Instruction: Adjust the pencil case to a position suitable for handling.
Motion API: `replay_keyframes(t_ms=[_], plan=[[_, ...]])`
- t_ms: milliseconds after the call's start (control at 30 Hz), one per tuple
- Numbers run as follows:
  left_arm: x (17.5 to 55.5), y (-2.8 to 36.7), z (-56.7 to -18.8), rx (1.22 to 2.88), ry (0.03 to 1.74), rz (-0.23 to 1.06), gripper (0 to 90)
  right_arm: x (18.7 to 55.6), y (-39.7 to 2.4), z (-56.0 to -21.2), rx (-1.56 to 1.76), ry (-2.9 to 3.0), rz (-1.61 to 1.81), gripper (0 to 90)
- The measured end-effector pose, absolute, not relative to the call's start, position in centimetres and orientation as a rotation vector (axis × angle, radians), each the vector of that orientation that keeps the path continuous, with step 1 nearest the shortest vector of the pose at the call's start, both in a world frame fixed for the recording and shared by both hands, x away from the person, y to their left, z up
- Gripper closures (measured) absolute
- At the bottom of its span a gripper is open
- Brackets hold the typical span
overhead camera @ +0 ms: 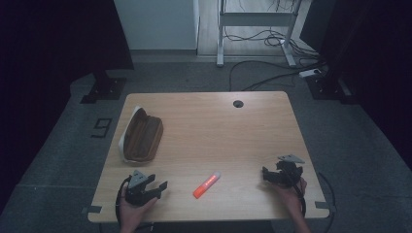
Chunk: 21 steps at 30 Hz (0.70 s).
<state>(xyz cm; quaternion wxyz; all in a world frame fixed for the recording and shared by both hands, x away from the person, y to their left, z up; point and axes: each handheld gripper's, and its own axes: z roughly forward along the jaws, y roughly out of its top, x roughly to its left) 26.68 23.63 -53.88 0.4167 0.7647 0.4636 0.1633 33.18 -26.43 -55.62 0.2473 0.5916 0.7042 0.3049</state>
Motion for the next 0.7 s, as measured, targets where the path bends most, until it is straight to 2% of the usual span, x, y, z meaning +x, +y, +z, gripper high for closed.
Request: replay_keyframes(t_ms=[467,700], plan=[[26.49,24.22,-53.39,1.860,1.210,0.433,35.8,33.12,-26.42,-55.60,1.600,1.927,0.839,5.4],[26.72,23.50,-53.00,1.883,1.202,0.456,35.3,33.13,-26.37,-55.58,1.581,1.940,0.852,7.6]])
